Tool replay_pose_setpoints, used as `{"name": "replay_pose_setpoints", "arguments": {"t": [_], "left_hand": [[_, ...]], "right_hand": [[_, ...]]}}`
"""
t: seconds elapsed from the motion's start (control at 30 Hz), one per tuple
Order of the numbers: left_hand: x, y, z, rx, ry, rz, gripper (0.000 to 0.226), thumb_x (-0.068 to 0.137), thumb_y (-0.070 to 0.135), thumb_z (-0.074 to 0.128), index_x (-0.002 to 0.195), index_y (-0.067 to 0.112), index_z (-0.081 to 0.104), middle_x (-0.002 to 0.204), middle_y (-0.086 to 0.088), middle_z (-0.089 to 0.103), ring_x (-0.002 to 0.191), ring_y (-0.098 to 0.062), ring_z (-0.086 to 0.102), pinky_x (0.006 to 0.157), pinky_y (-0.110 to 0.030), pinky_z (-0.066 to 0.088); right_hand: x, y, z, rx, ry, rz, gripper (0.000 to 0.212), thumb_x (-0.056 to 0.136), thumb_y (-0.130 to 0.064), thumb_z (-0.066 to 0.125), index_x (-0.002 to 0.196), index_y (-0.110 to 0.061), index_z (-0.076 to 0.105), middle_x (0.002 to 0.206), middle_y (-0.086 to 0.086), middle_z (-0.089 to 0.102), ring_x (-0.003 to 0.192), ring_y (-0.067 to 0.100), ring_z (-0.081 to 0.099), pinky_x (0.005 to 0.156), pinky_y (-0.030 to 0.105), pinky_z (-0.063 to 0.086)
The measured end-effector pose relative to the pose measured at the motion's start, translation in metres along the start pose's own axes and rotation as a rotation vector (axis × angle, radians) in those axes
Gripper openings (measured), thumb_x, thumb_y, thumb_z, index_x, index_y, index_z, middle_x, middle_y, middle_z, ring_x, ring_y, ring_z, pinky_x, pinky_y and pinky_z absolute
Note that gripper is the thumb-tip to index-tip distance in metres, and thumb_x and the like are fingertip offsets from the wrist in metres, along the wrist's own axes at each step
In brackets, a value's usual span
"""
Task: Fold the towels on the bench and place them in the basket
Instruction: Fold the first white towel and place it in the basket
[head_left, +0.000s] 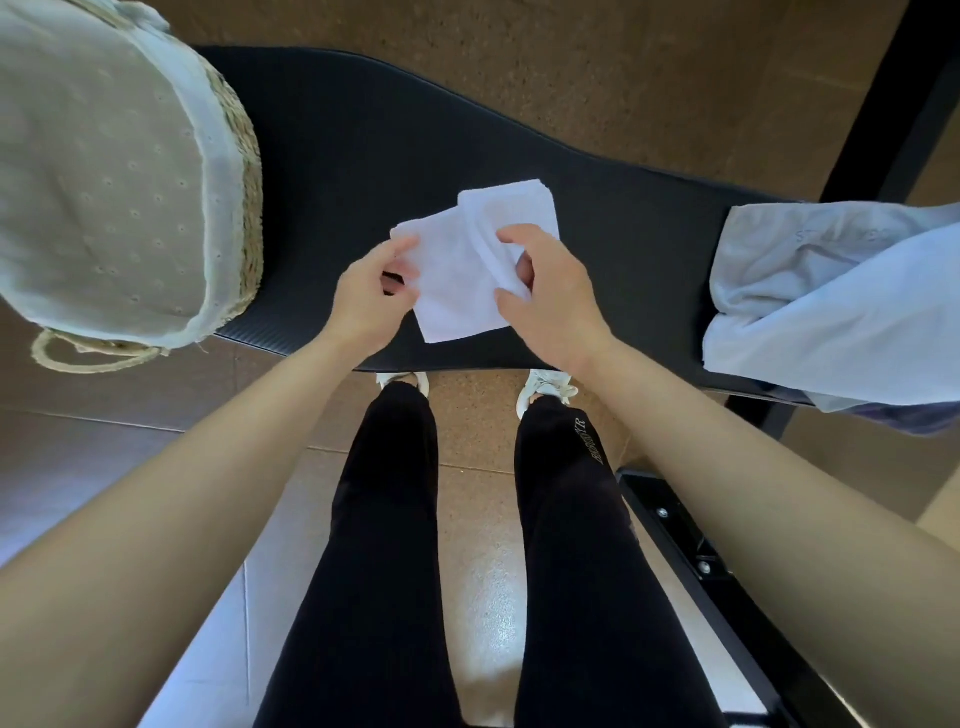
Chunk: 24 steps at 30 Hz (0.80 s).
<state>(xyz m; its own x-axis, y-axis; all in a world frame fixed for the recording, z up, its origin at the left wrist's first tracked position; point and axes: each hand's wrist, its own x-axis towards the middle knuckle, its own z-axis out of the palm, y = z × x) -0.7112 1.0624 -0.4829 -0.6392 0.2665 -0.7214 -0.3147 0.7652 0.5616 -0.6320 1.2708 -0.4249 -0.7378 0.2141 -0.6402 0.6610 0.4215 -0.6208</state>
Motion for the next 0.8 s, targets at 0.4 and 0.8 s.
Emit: {"name": "replay_pose_setpoints", "arguments": {"t": [0.4,0.8], "left_hand": [[-0.001,0.013,-0.017,-0.349,-0.195,-0.13,0.044,0.095,0.004,0.051,0.127,0.029,0.067,0.112,-0.001,0.072,0.096,-0.01,0.068,0.082,-0.025,0.05],[0.012,0.009,0.002,-0.008,0.195,-0.069,0.045,0.088,0.031,0.076,0.125,0.024,0.052,0.117,0.005,0.059,0.097,-0.015,0.063,0.083,-0.038,0.057]], "right_hand": [[0.011,-0.016,0.088,-0.056,-0.059,-0.05,0.049,0.098,-0.01,0.062,0.144,-0.015,0.047,0.121,0.002,0.056,0.108,0.022,0.057,0.096,0.041,0.053],[-0.007,0.027,0.055,0.026,0.274,0.021,0.044,0.089,-0.007,0.066,0.132,-0.016,0.058,0.113,-0.003,0.051,0.099,0.015,0.055,0.088,0.034,0.053]]}}
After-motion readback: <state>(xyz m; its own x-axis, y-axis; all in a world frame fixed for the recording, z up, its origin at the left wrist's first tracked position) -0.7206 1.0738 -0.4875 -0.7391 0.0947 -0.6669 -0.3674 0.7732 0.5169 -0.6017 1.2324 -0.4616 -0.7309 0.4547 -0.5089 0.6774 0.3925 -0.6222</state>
